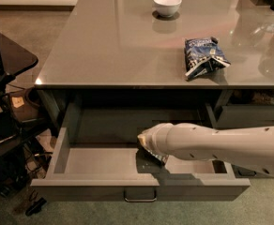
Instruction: Pick rxbar chocolate from top drawer and place on counter
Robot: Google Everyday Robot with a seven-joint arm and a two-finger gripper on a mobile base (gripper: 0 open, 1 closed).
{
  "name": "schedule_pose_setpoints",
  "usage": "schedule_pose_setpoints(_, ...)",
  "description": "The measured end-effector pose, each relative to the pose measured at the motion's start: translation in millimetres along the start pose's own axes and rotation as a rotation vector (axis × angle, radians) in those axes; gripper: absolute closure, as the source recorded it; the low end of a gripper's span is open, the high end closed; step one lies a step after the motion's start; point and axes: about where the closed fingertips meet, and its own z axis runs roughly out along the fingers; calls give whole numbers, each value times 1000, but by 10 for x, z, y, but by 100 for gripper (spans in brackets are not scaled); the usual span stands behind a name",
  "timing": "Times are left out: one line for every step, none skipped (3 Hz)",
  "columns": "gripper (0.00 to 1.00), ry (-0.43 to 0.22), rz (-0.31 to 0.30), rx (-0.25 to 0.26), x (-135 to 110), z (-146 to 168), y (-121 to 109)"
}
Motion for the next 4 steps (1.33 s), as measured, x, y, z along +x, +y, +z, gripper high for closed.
schedule_pose_setpoints(100, -43, -9, 11, -323, -150, -59)
schedule_pose_setpoints(100, -93, -14, 20, -838, -423, -206)
schedule_pose_setpoints(100, -123, -12, 28, -1401, -794, -435)
schedule_pose_setpoints(100, -123, -12, 28, -1345, -786, -407)
